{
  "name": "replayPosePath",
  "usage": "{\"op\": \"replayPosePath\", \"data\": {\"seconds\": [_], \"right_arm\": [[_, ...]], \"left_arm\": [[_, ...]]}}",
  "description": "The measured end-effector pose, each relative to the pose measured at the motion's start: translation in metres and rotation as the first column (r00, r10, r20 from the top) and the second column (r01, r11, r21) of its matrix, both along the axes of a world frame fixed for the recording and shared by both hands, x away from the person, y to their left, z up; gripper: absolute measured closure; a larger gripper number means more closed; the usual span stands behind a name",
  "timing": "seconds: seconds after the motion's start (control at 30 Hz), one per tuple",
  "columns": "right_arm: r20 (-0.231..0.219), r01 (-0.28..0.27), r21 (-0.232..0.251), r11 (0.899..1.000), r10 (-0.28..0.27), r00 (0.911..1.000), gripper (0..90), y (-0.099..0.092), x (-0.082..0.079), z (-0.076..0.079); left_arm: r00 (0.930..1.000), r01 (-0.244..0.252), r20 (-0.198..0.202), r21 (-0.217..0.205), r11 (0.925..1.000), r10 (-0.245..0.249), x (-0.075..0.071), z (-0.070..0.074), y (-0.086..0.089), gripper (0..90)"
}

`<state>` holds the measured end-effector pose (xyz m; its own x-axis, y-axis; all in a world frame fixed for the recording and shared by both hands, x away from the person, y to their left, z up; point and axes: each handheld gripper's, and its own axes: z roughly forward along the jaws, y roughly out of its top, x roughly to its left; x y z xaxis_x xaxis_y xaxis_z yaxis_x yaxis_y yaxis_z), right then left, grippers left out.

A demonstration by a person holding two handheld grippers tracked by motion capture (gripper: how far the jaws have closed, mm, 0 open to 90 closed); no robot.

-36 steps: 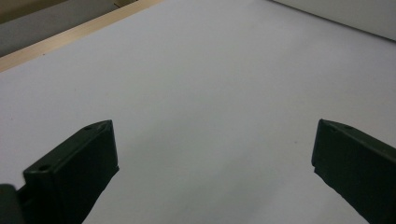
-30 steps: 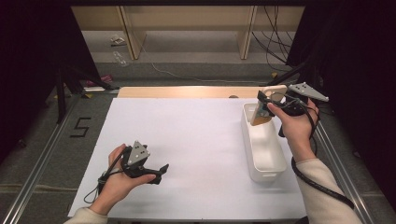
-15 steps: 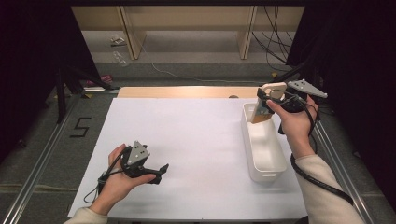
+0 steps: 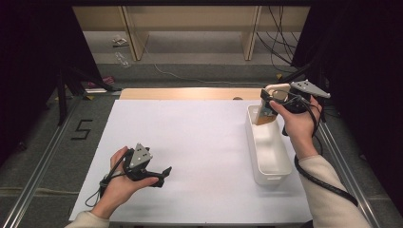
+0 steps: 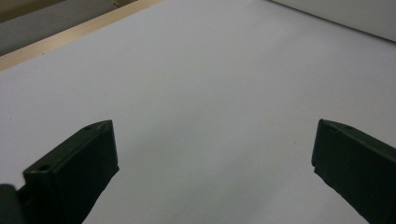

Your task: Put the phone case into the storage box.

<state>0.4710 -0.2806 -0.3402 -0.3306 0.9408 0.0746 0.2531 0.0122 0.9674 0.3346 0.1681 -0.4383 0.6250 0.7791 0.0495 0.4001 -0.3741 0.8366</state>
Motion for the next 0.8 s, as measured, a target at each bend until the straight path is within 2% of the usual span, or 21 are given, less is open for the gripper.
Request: {"op": "replayPosePath", "data": {"seconds": [0.8], "right_arm": [[-0.013, 0.015, 0.003, 1.0, -0.015, 0.9998, 12.2, 0.001, 0.011, -0.001]], "left_arm": [[1.0, -0.001, 0.0, 0.0, 1.0, 0.001, 0.0, 0.0, 0.0, 0.0]]}}
